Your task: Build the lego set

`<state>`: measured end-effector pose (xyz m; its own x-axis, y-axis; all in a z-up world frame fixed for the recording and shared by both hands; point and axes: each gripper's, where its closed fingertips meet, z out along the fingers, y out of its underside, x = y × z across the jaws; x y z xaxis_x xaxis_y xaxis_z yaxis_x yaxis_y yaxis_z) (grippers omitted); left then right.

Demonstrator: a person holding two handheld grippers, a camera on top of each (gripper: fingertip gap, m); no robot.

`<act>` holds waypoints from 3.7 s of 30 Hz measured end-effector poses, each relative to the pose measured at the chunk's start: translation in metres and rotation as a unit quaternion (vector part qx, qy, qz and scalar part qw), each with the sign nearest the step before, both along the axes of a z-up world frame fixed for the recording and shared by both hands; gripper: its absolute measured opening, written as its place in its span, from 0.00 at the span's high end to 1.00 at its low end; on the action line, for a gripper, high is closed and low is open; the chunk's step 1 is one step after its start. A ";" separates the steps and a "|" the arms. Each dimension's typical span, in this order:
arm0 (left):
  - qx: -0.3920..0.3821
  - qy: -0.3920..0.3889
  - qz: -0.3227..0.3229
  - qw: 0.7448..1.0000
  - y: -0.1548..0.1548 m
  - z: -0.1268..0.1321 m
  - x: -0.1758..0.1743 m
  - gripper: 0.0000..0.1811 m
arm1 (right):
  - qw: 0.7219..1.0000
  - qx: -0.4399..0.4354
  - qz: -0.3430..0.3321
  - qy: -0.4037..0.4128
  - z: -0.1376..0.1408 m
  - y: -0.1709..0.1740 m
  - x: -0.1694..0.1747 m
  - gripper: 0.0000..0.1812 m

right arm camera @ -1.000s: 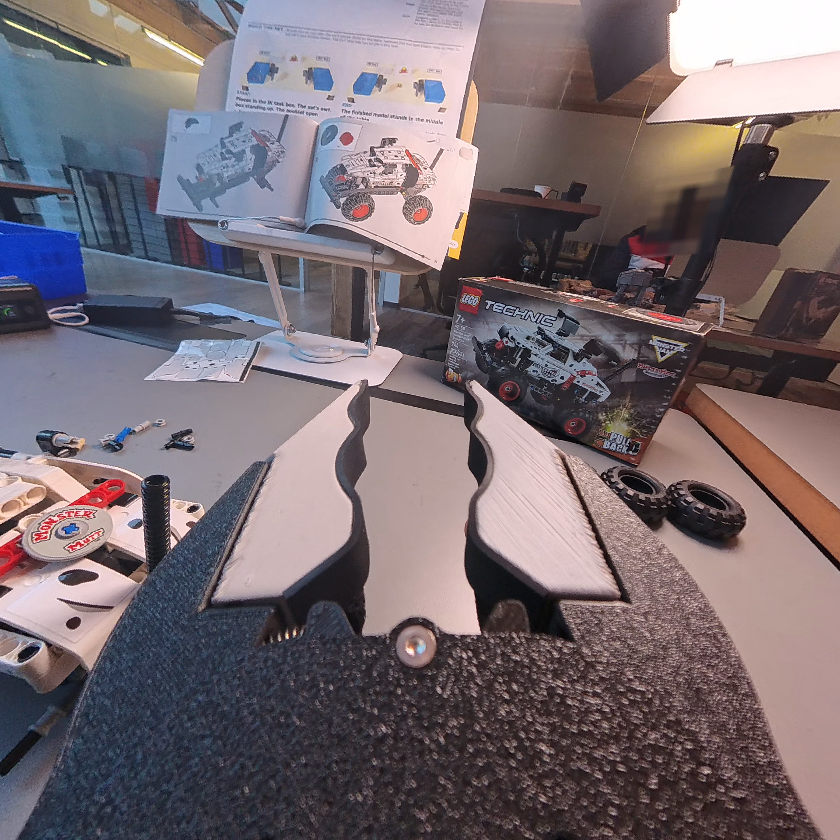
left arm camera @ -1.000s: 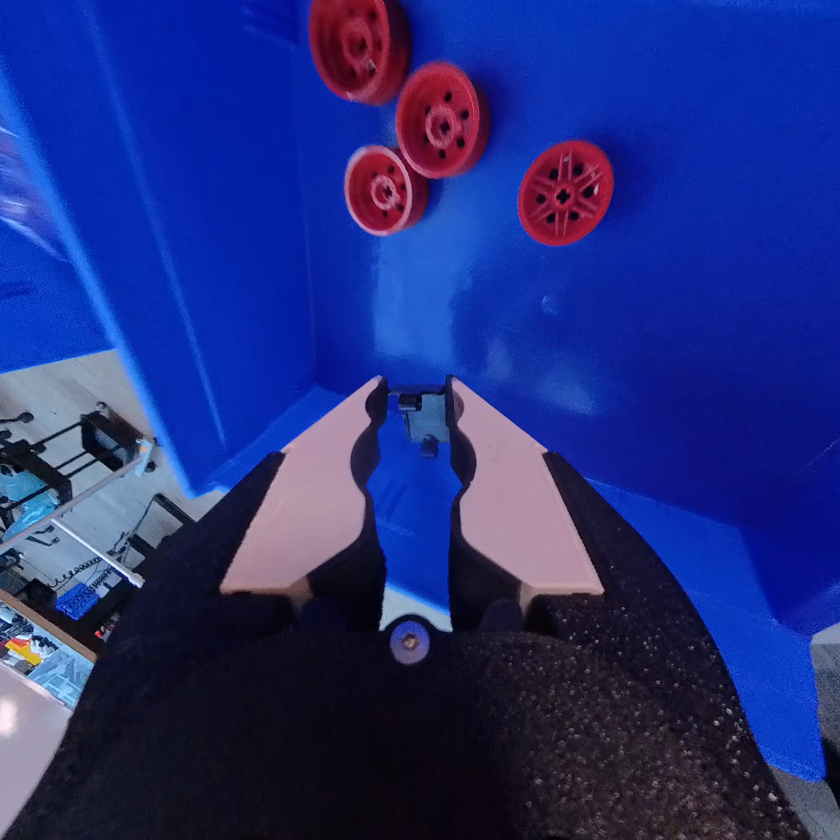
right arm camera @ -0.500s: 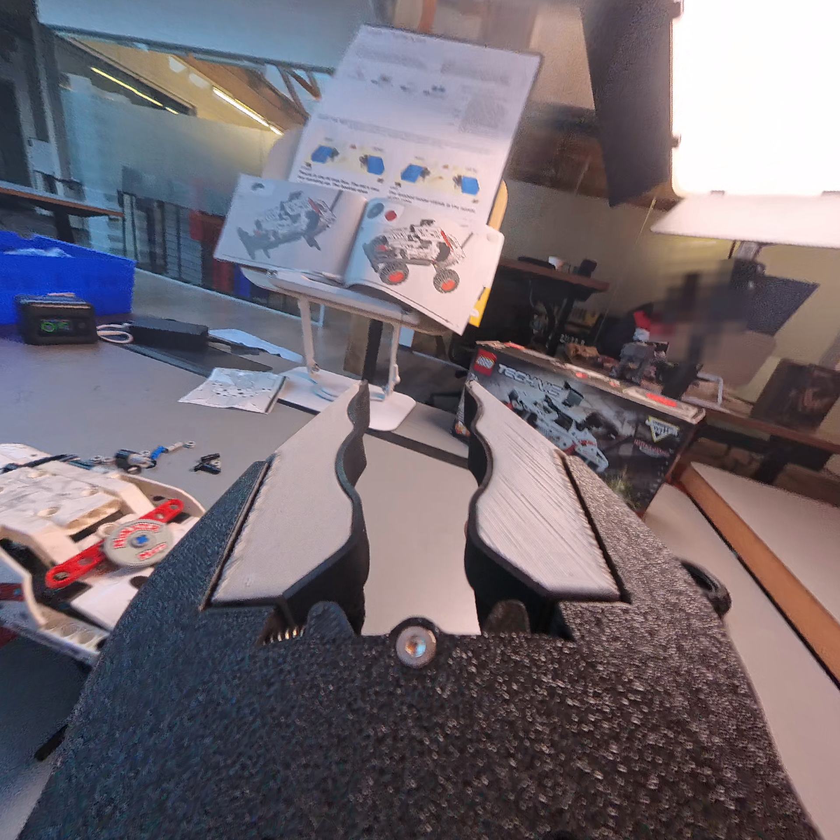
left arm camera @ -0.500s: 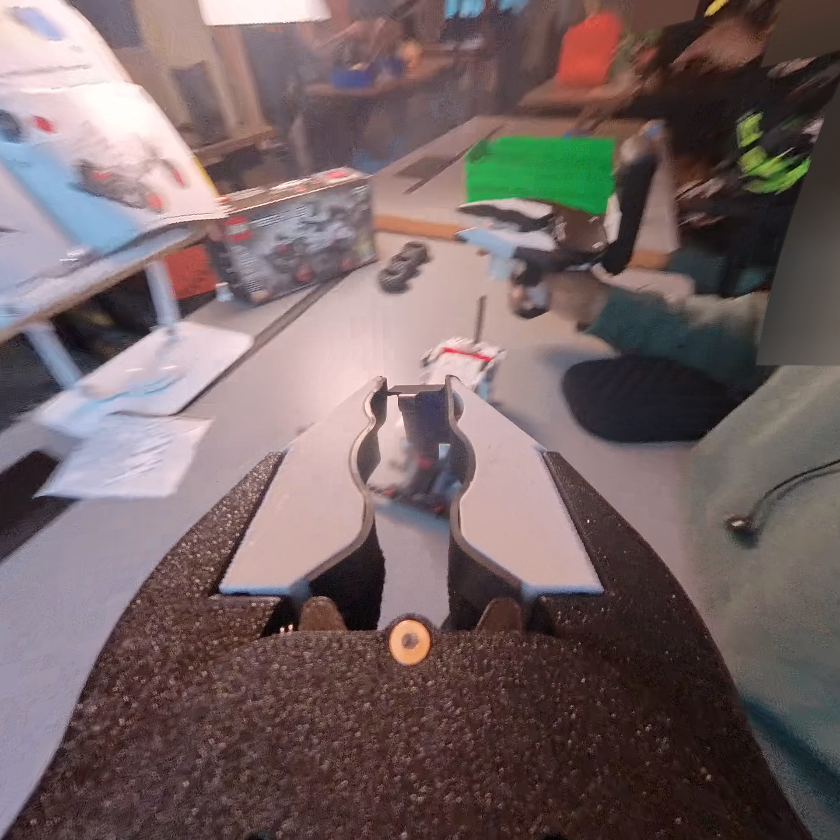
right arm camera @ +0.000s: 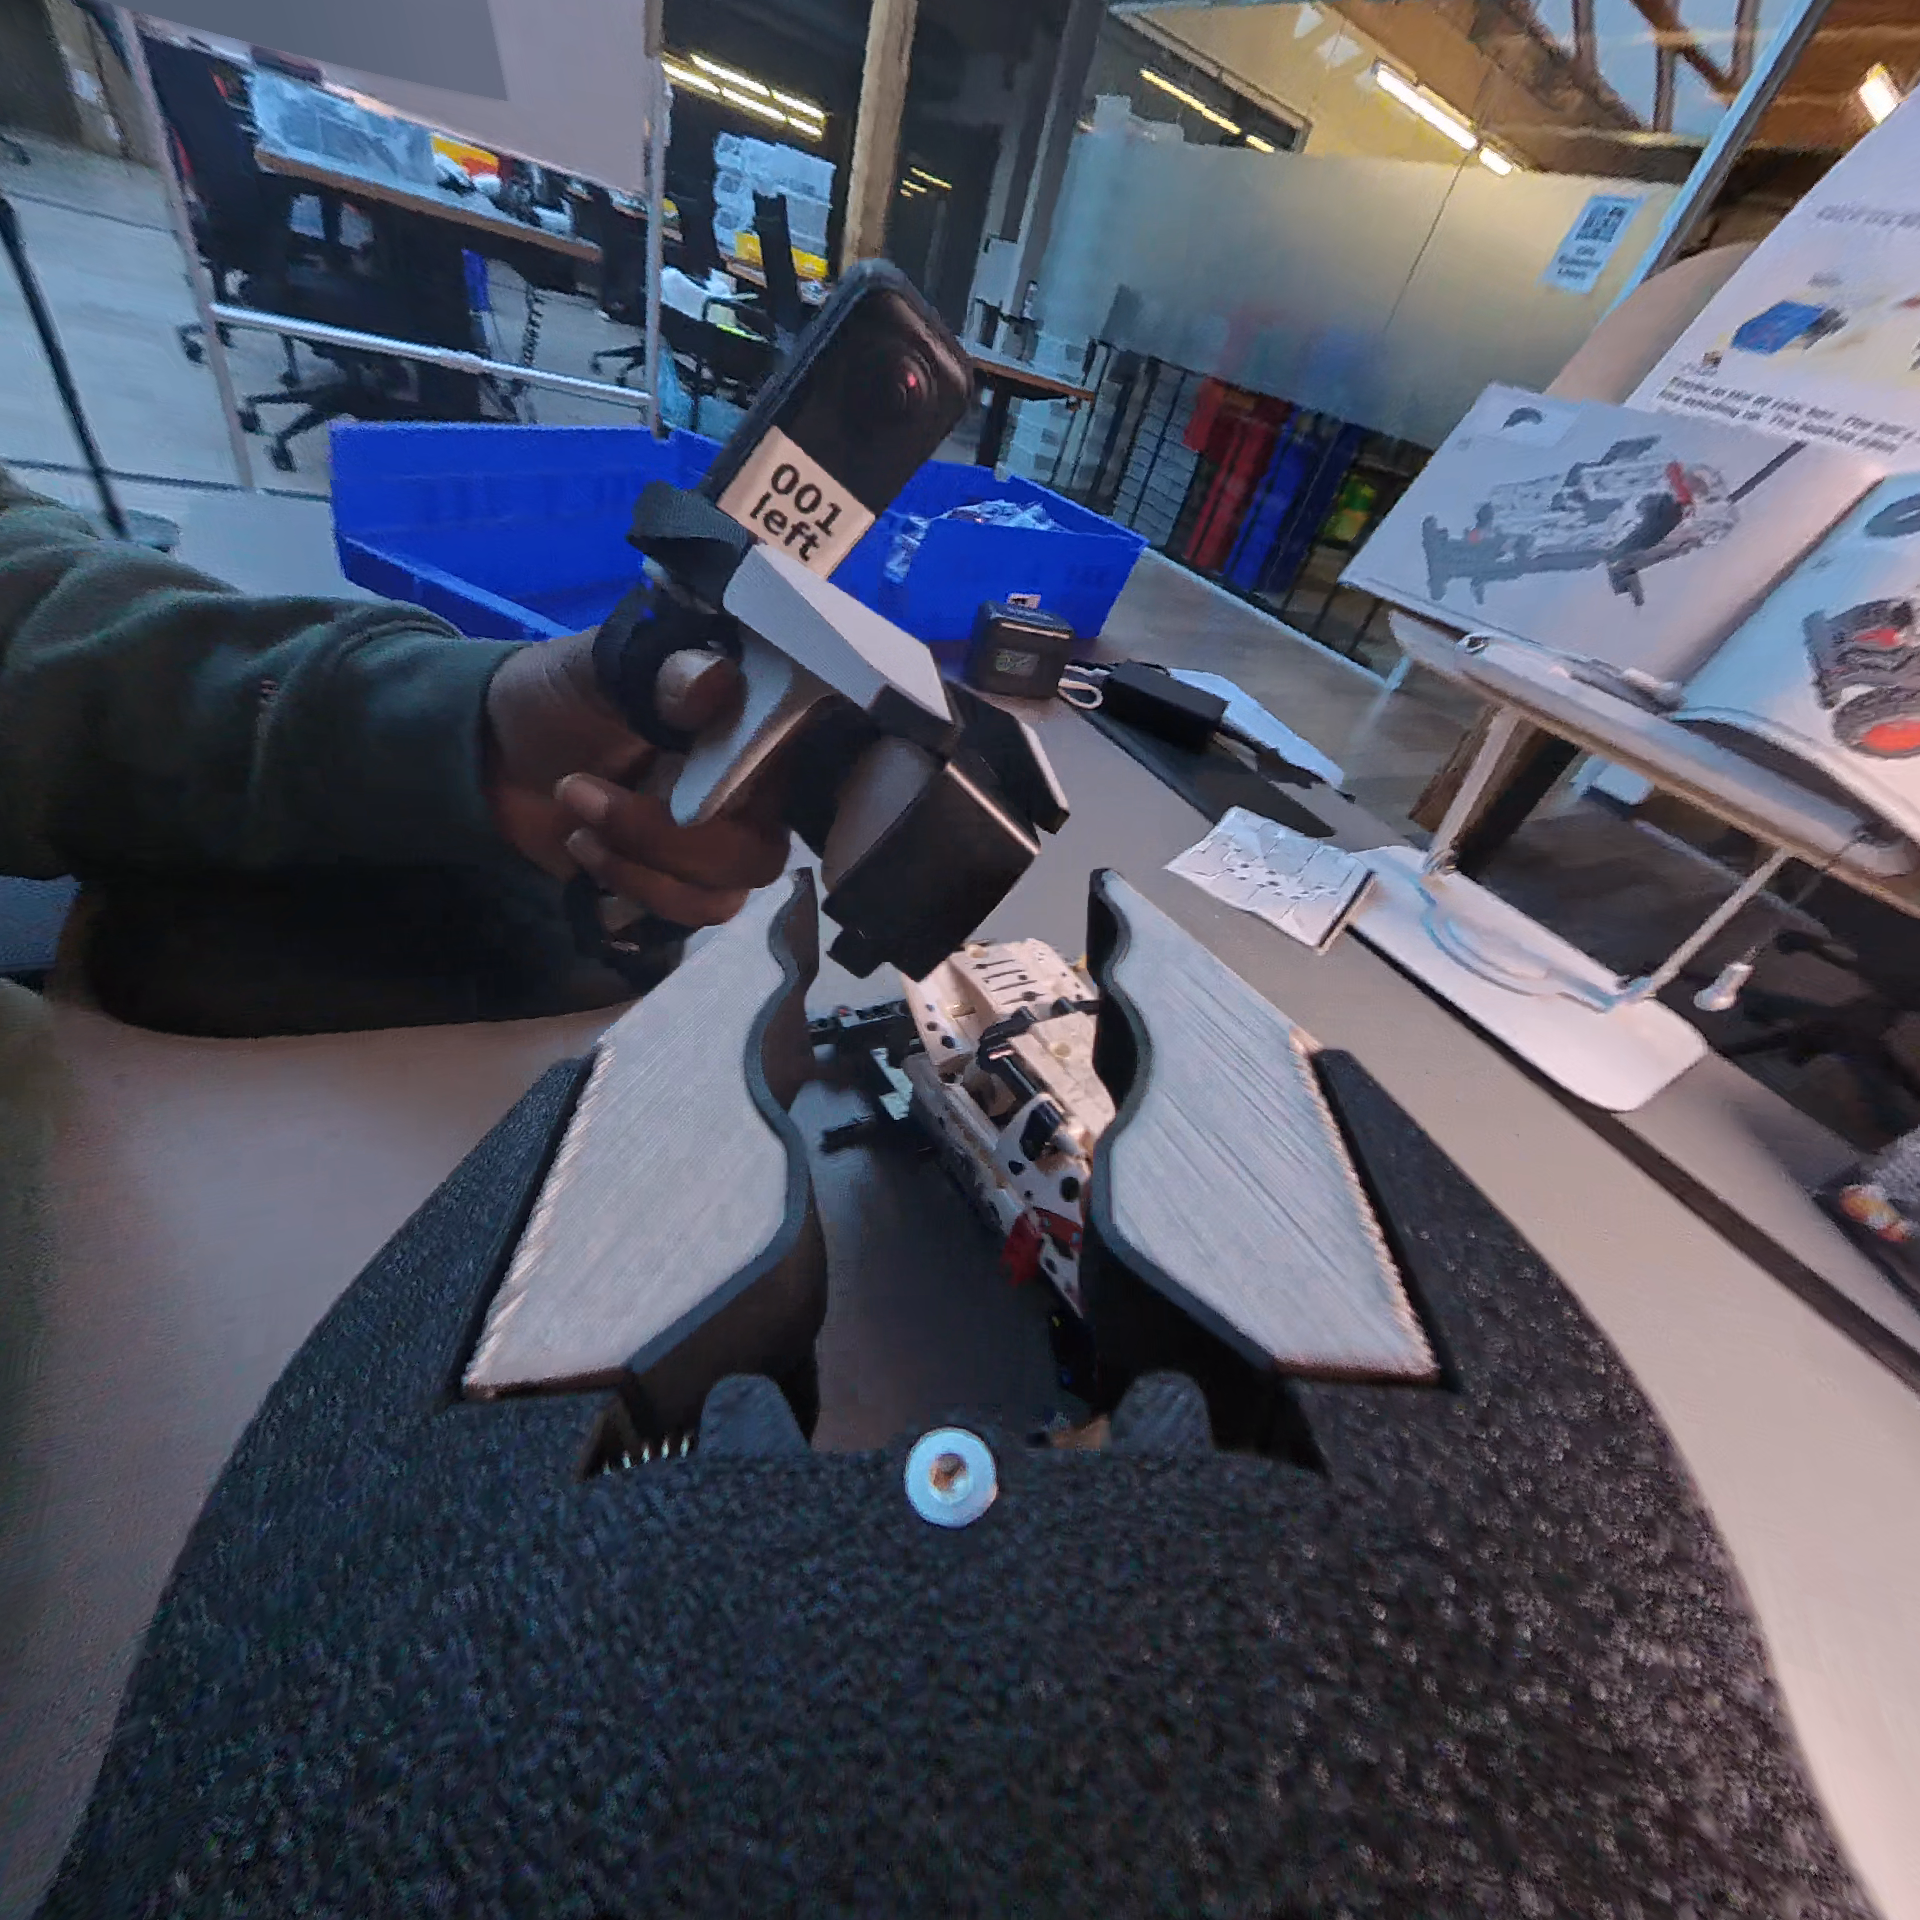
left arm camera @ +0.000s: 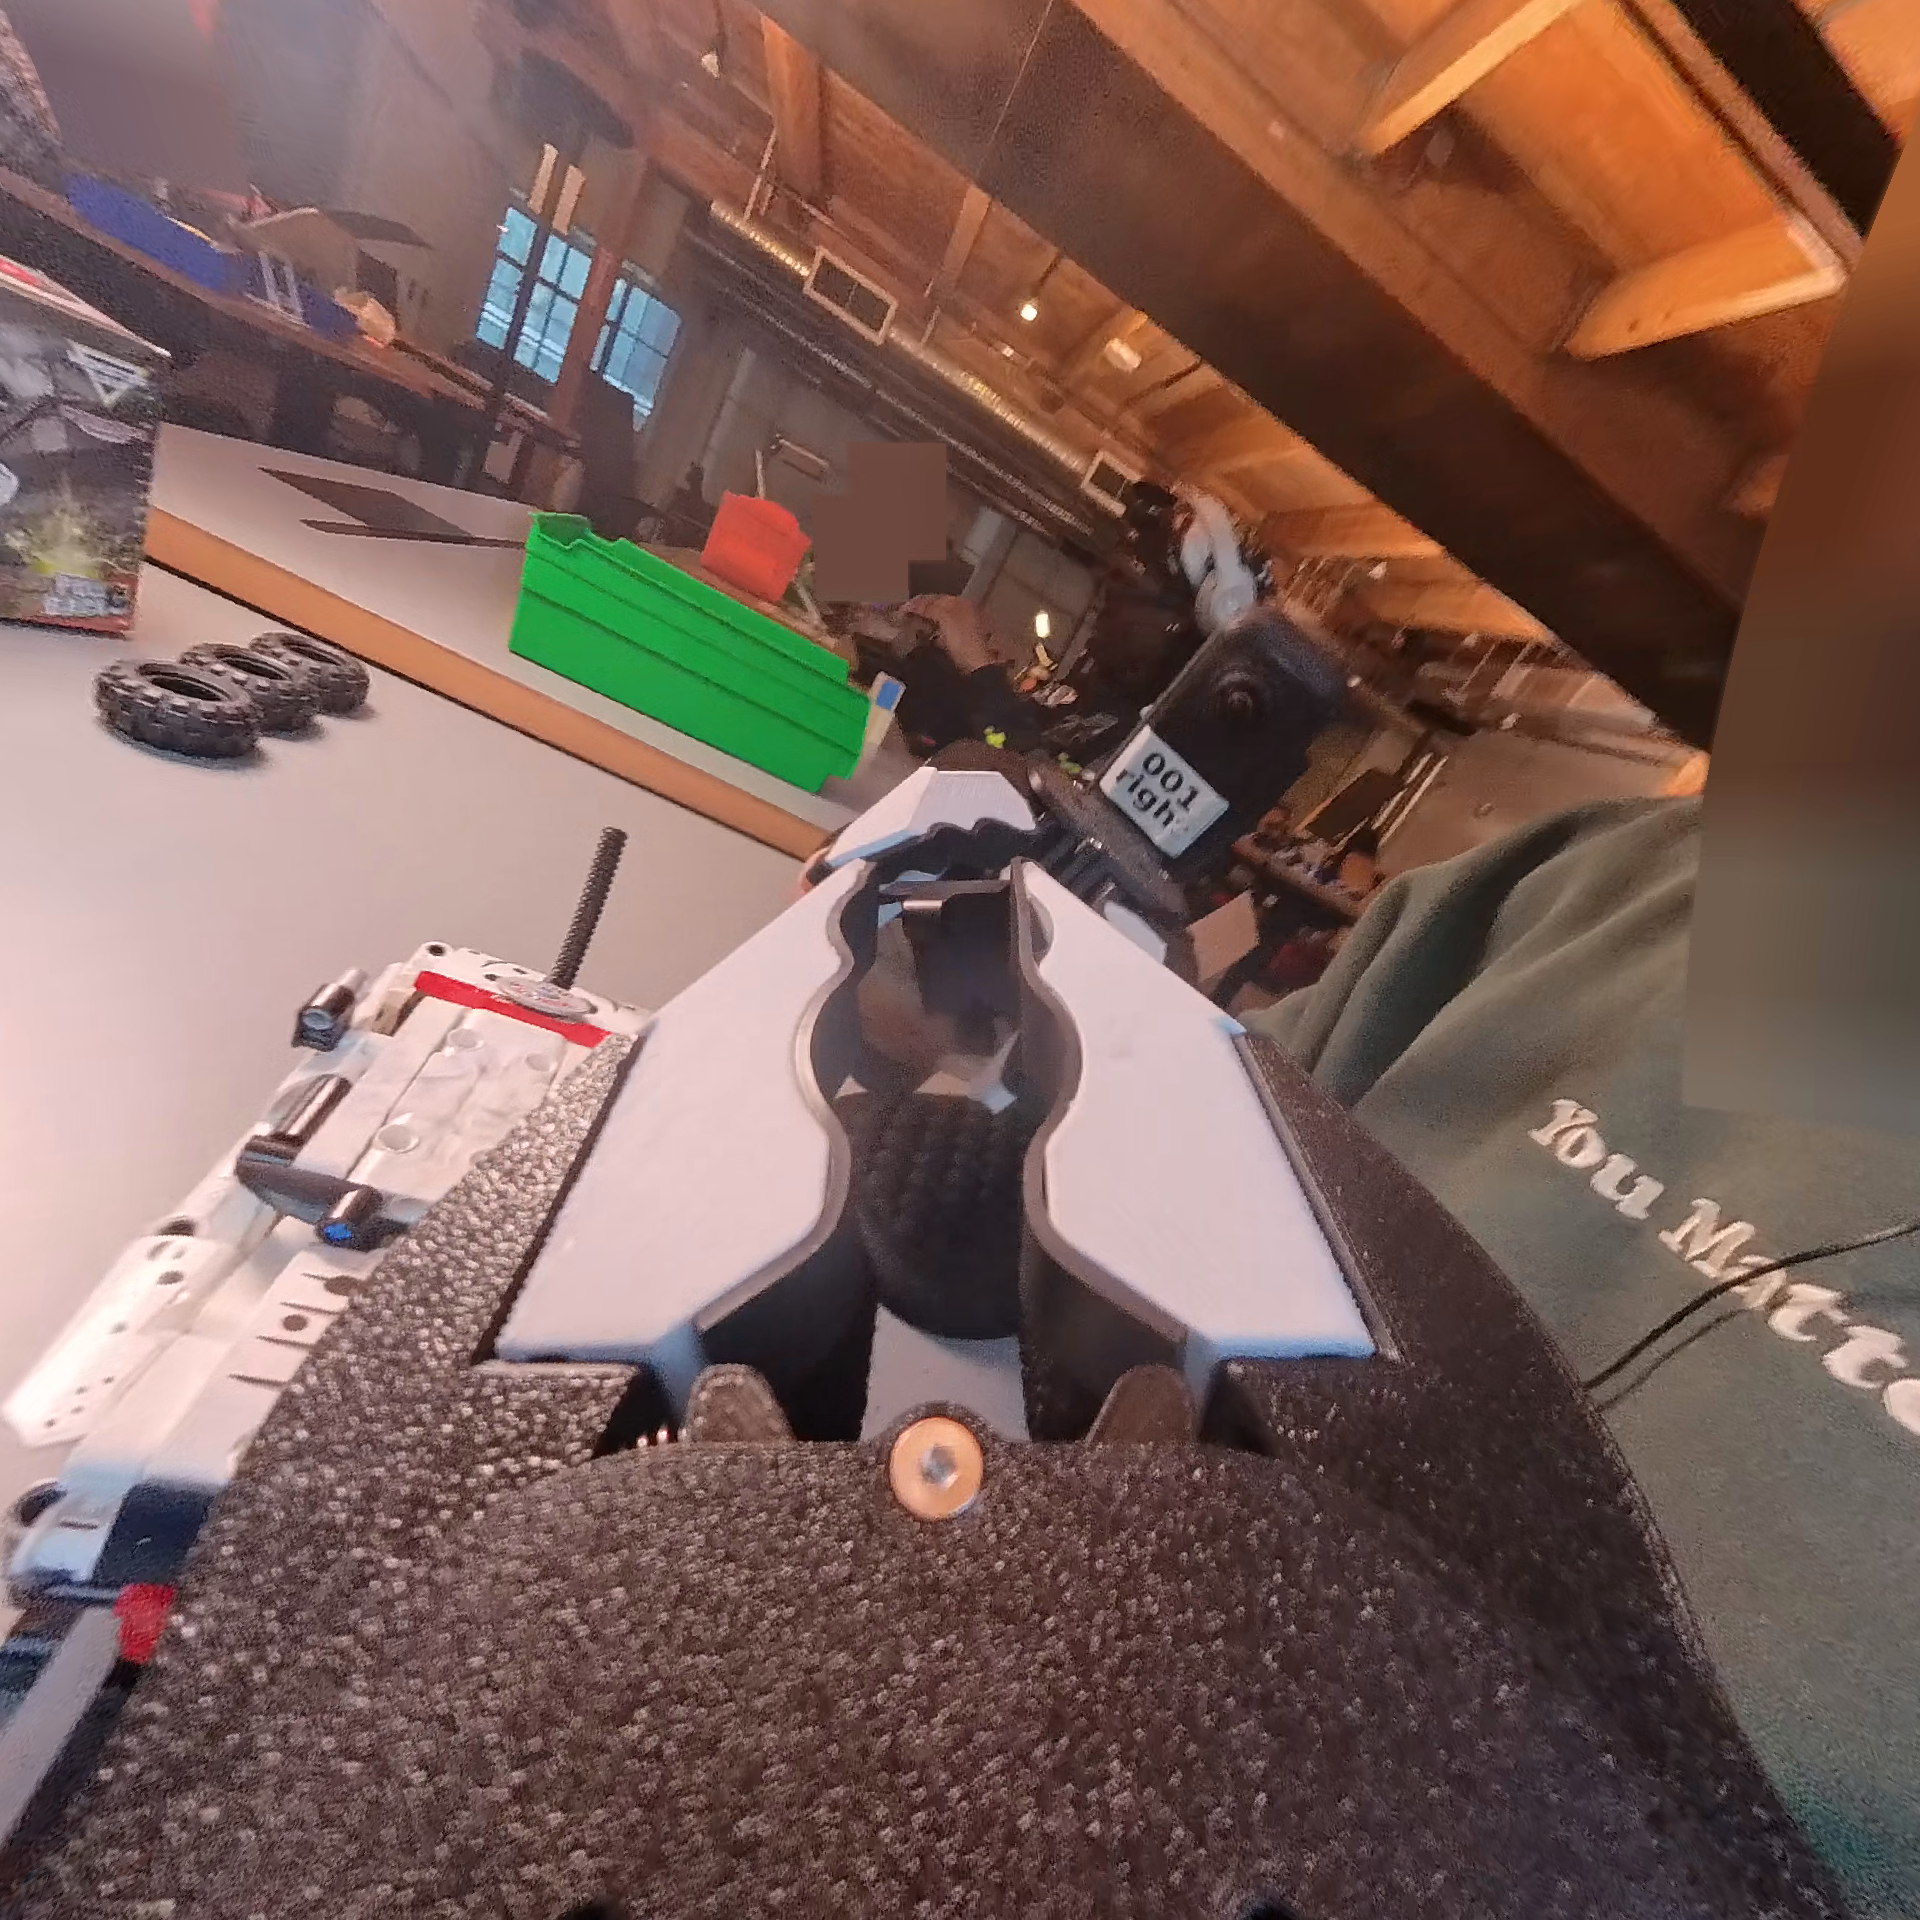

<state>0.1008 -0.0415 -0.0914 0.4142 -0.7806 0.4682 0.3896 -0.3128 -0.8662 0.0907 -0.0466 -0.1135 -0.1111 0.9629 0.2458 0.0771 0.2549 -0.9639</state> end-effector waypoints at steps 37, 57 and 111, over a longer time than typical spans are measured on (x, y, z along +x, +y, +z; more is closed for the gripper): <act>-0.135 -0.123 -0.071 0.981 -0.002 -0.018 -0.007 1.00 | 0.964 0.222 -0.134 0.056 -0.012 0.021 -0.008 0.86; -0.170 0.116 -0.170 0.964 -0.003 -0.043 0.003 1.00 | 0.996 -0.065 0.058 -0.025 -0.029 0.004 0.009 0.97; 0.029 0.430 0.049 0.901 0.028 -0.087 -0.004 0.81 | 0.870 -0.418 0.167 -0.201 -0.072 0.033 0.015 0.97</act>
<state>0.0967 -0.0138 -0.1785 0.6728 -0.7329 -0.1009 -0.4111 -0.2570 -0.8746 0.1053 -0.0132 -0.1857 -0.3340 0.6850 -0.6475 0.5066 -0.4488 -0.7361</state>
